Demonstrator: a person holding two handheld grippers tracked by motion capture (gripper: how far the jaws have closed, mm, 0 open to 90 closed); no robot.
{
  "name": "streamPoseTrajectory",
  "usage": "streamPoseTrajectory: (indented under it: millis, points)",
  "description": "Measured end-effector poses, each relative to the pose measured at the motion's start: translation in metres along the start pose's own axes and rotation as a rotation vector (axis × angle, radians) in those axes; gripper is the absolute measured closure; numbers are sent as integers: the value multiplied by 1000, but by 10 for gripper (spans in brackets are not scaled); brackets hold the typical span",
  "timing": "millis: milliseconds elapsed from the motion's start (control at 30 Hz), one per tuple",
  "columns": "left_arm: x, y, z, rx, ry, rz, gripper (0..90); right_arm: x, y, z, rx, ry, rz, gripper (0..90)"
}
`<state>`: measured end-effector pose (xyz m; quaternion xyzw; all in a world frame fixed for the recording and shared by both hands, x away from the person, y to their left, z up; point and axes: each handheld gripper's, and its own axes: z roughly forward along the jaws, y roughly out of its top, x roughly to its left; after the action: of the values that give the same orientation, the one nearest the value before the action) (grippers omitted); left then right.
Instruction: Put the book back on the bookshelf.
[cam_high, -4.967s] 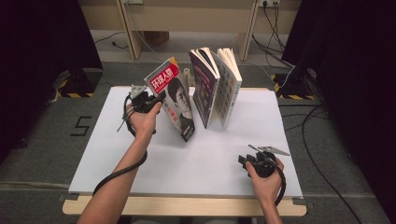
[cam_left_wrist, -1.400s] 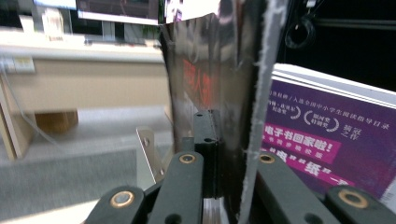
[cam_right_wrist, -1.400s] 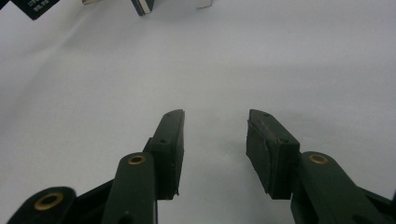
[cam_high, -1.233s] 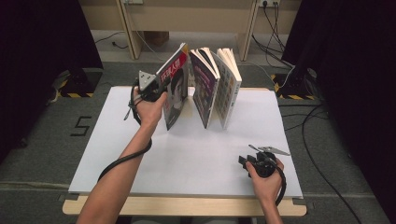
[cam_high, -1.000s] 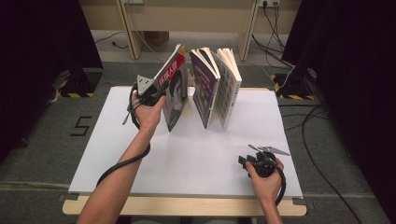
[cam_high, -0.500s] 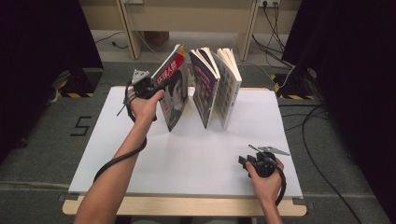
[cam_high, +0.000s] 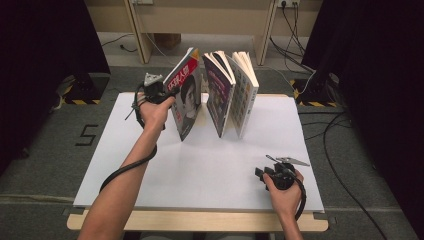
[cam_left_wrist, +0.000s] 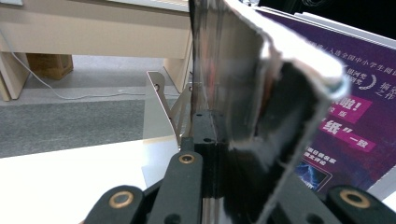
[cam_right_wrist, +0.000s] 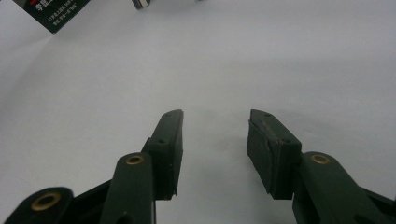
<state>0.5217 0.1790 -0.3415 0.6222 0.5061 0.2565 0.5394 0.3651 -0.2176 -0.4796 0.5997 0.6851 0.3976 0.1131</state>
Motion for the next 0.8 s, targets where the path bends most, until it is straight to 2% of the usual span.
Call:
streamPoseTrajectory:
  millis: [133, 200, 333, 367, 567, 667, 733, 800]
  points:
    - [0, -3, -1, -58, 24, 19, 862, 1, 0, -1, -14, 3, -13, 562]
    - [-1, -5, 0, -103, 31, 50, 863, 3, 0, -2, -18, 6, 1, 565]
    - [1, -14, 3, -154, 61, 57, 863, 3, 1, -2, -18, 5, 3, 565]
    - [1, -15, 3, -158, 61, 54, 862, 1, 1, -1, -22, 6, -12, 565]
    - [0, -14, 4, -144, 39, 51, 855, -1, 1, -2, -25, -1, -3, 564]
    - [0, -14, 3, -139, 32, 32, 830, 0, 1, -1, -21, 1, -1, 564]
    - [1, -15, 2, -140, 23, 1, 789, 0, 1, -1, -21, -1, -7, 564]
    - [1, -17, 0, -144, 20, -8, 760, 0, 0, -2, -18, 1, 2, 564]
